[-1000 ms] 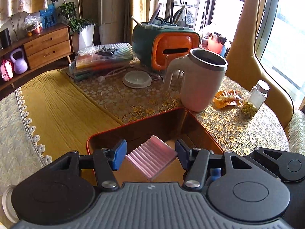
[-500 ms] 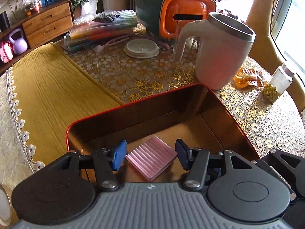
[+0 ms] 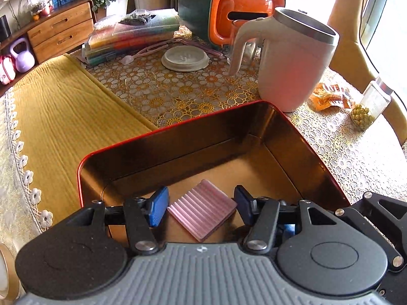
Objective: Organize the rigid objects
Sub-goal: 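Open the left tool to drop the pink block in the box while the right tool releases the toy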
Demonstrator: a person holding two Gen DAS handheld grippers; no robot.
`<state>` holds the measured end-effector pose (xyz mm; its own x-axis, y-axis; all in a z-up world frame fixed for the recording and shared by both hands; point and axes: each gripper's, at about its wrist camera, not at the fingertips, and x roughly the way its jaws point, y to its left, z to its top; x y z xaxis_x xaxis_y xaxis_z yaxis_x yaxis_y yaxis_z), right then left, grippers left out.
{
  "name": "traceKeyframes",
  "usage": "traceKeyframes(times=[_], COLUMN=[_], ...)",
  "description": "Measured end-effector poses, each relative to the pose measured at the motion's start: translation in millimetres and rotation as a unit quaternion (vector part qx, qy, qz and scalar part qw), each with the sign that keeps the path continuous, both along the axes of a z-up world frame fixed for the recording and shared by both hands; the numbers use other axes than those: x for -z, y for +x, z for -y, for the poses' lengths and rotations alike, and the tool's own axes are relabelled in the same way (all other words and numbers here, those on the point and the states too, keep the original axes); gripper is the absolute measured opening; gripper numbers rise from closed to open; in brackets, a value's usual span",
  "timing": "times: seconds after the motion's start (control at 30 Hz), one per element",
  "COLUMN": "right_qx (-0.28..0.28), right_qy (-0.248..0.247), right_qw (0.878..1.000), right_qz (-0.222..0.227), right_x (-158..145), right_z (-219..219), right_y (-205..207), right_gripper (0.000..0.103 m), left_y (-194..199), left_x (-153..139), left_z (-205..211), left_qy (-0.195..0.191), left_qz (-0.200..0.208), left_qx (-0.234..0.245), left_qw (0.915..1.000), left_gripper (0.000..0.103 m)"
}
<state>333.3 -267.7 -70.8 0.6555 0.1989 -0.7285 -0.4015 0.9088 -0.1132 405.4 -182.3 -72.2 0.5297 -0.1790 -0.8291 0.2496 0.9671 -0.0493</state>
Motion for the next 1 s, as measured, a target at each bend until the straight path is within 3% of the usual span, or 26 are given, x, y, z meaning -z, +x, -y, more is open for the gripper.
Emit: traceKeyframes(times=[0.07, 0.13, 0.2, 0.53, 1.0], right_qx=[0.001, 0.001, 0.002, 0.006, 0.017], right_qy=[0.002, 0.003, 0.003, 0.016, 0.051], right_qw=[1.0, 1.0, 1.0, 1.0, 0.998], right_qz=[0.002, 0.005, 0.009, 0.024, 0.044], right_x=[-3, -6, -9, -31, -56], right_z=[0, -1, -1, 0, -1], right_y=[-3, -5, -8, -30, -71], right_gripper=[0.055, 0.057, 0.059, 0.065, 0.081], left_y=[-3, -7, -11, -36, -102], left_x=[-4, -9, -14, -45, -80], left_z=[1, 1, 1, -16, -42], left_qy=[0.001, 0.0, 0.003, -0.008, -0.015], left_qz=[0.006, 0.014, 0.024, 0.052, 0.097], left_qx=[0.008, 0.012, 0.007, -0.006, -0.005], left_qw=[1.0, 0.9998, 0.9997, 0.9986, 0.9952], left_gripper=[0.057, 0.067, 0.07, 0.07, 0.07])
